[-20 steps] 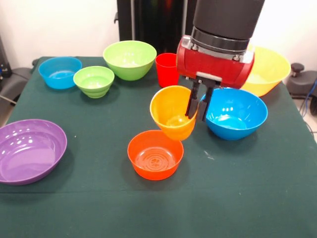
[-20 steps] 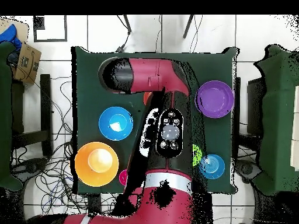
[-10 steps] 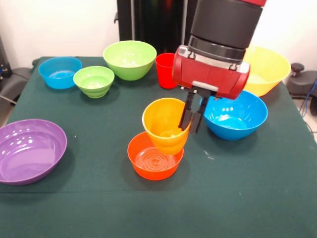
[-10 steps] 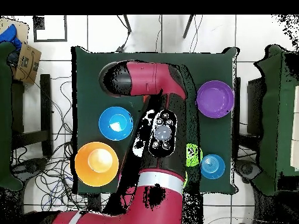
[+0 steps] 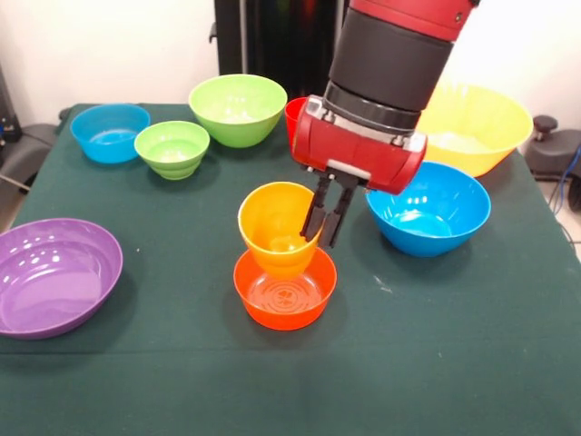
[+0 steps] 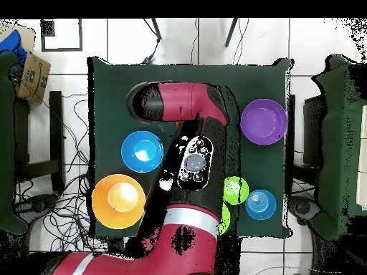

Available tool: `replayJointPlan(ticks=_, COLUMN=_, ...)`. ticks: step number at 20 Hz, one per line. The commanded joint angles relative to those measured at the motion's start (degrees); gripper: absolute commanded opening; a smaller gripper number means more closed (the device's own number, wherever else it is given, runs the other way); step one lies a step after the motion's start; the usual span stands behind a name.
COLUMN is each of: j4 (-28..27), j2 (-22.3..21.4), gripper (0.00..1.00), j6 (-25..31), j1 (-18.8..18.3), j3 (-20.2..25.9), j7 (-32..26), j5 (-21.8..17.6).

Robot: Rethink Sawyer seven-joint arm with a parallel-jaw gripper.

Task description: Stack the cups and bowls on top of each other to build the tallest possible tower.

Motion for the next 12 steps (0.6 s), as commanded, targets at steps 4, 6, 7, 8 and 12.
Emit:
replayJointPlan(ticks=4, j4=5.4, j2=4.6, gripper=0.0, j6=-3.3, j1=0.3, j3=1.2, j7=3.8, j5=-4.1)
replayJointPlan(ticks=6, j4=5.2, j2=5.4, gripper=0.0, j6=-3.6, j1=0.6, j3=0.7, j7=4.3, j5=-3.9)
replayJointPlan(ticks=7, j4=5.1, j2=5.8, gripper=0.0, j6=-3.8, j1=1.0, j3=0.2, j7=4.6, j5=-4.0)
replayJointPlan(ticks=8, j4=4.9, j2=6.0, gripper=0.0, j6=-3.8, j1=1.2, j3=0.0, j7=4.7, j5=-3.9)
replayJointPlan(ticks=12, j4=4.7, j2=6.8, gripper=0.0, j6=-4.3, j1=1.6, j3=-0.6, j7=5.1, j5=-3.4)
